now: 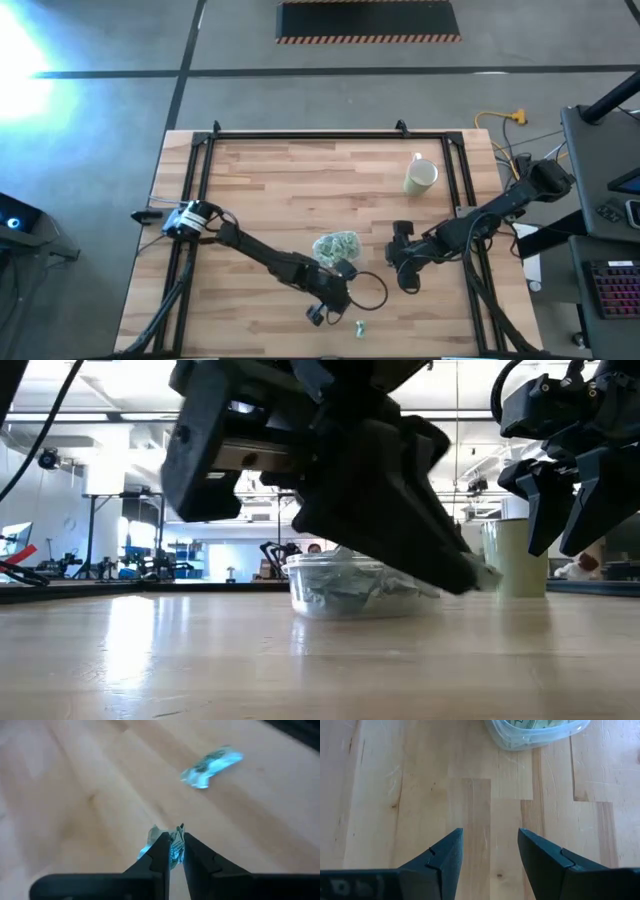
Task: Pick and place items into bin
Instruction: Put the Stevia packet into the transparent bin
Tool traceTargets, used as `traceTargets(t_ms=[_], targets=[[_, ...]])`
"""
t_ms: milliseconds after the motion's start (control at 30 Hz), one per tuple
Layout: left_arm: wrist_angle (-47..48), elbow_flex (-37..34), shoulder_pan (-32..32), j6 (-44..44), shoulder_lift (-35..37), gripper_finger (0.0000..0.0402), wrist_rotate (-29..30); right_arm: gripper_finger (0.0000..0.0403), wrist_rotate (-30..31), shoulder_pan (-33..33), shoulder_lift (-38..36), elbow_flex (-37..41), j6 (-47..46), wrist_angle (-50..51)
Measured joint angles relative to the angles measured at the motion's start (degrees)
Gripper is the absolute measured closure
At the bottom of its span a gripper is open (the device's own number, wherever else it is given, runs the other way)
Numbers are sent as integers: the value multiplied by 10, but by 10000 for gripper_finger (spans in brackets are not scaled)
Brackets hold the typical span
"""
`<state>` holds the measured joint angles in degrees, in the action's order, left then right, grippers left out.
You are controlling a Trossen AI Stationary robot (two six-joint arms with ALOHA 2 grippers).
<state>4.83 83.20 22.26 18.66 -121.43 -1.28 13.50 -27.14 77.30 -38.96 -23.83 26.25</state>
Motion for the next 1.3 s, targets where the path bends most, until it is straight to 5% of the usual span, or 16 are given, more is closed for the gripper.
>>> traceTargets(t_ms=[367,633,867,1300], targets=[[78,-3,-6,4,37,381,141,223,1,0,0,5,0,-3],[87,-12,-13,13,68,381,166,223,1,0,0,10,3,-14],[98,-74,-25,2,130,381,255,223,1,0,0,14,5,-15],[40,-226,-66,-108,223,365,218,223,1,0,0,16,5,-17]])
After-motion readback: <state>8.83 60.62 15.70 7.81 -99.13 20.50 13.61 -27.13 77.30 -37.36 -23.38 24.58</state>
